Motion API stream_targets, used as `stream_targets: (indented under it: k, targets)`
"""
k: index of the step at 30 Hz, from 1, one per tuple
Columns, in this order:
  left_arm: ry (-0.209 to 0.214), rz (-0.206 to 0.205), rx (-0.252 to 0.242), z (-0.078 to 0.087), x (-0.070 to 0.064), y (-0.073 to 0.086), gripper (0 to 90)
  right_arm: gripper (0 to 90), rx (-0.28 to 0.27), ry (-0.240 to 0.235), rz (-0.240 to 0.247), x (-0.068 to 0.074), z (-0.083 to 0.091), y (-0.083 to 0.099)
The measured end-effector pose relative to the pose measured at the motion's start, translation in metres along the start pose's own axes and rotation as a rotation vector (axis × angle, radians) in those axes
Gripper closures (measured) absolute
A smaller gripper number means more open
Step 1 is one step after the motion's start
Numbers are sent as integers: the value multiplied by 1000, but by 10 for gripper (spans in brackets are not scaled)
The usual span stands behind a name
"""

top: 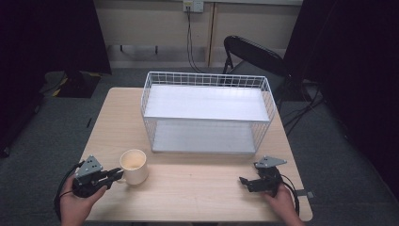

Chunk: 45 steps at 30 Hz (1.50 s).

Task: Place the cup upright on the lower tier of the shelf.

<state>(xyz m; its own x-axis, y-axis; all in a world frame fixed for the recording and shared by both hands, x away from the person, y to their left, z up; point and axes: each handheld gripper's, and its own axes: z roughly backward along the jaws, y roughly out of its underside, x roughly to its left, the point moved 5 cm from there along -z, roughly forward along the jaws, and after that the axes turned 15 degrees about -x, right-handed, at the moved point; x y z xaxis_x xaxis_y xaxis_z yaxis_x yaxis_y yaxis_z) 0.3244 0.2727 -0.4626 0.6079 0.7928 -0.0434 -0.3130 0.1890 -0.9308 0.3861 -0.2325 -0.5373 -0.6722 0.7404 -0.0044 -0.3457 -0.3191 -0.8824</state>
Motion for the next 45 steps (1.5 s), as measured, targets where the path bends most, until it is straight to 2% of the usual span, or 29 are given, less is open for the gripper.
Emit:
stream_targets:
  k: [6, 14, 24, 29, 34, 39, 41, 45]
  targets:
    - [4, 23, -10, 0, 0, 1, 801, 118, 0, 0, 1, 0, 0, 0]
    - [13, 23, 24, -3, -2, 13, 799, 118, 2, 0, 1, 0, 1, 0]
    - [10, 25, 17, -4, -1, 15, 793, 118, 1, 0, 2, 0, 0, 0]
    - [2, 23, 48, -7, 0, 19, 748, 118, 1, 0, 1, 0, 0, 0]
    - [11, 36, 56, -10, -1, 19, 783, 118, 1, 0, 2, 0, 0, 0]
    - [6, 3, 73, -11, -2, 16, 798, 118, 1, 0, 1, 0, 0, 0]
    - [-5, 13, 58, -11, -2, 15, 800, 118, 1, 0, 2, 0, 0, 0]
    - [-22, 4, 48, -8, -2, 13, 802, 118, 1, 0, 1, 0, 0, 0]
